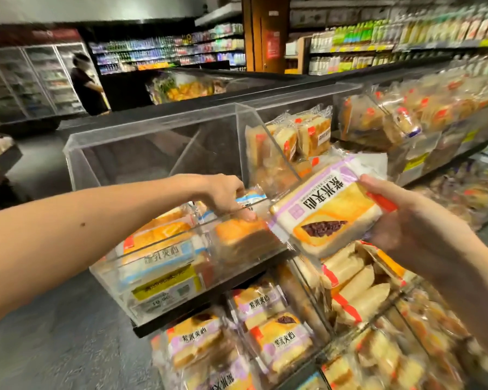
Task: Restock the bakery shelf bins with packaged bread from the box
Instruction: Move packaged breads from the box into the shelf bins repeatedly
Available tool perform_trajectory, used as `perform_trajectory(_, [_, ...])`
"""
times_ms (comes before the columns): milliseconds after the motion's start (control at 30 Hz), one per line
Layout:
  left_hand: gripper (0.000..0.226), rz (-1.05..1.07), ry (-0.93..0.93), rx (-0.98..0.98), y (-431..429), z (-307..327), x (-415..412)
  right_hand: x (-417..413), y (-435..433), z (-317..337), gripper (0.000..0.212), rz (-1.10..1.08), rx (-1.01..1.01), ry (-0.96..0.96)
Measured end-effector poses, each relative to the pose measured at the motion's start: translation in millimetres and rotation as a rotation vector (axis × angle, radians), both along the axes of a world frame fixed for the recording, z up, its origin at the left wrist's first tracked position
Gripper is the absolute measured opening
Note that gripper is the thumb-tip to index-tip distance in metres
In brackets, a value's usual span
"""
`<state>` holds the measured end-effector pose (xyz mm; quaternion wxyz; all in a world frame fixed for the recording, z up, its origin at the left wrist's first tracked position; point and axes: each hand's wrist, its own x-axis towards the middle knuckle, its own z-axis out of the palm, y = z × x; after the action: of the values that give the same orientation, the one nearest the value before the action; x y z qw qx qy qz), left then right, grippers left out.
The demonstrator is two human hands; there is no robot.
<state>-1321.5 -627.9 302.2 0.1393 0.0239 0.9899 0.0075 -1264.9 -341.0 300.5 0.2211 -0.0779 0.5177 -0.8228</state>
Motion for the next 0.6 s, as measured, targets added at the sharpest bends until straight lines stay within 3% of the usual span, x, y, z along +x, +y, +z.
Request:
perform_trajectory(133, [0.074,-0.061,0.055,-0.141,-4.3,-2.8,6.6,3.5,-4.4,-11.2,0.051,-0.027,0.028,-0.014])
perform_trajectory(200, [0.066,-0.076,0.164,-0.103,-2.3,10.8,15.9,5.0,-3.7,-14.9,0.055,-0.036,0.049,-0.009])
perform_trajectory(300, [0.029,-0.064,0.524,0.171,10.7,46.3,43.0,8.1,0.3,-19.3,0.056,-0.038,0.059,-0.007])
perform_trajectory(400, [0.015,-0.100,0.781,0.505,41.2,70.3,93.2,10.4,5.5,-25.5,0.059,-0.032,0.057,0.004])
perform_trajectory(500, [0.017,-0.216,0.798,0.534,78.8,62.4,142.9,16.5,6.3,-34.8,0.081,-0.037,0.050,-0.011])
perform_trajectory(600, [0.036,-0.254,0.709,0.437,108.4,29.7,176.9,32.1,11.4,-52.9,0.072,0.027,-0.012,-0.004])
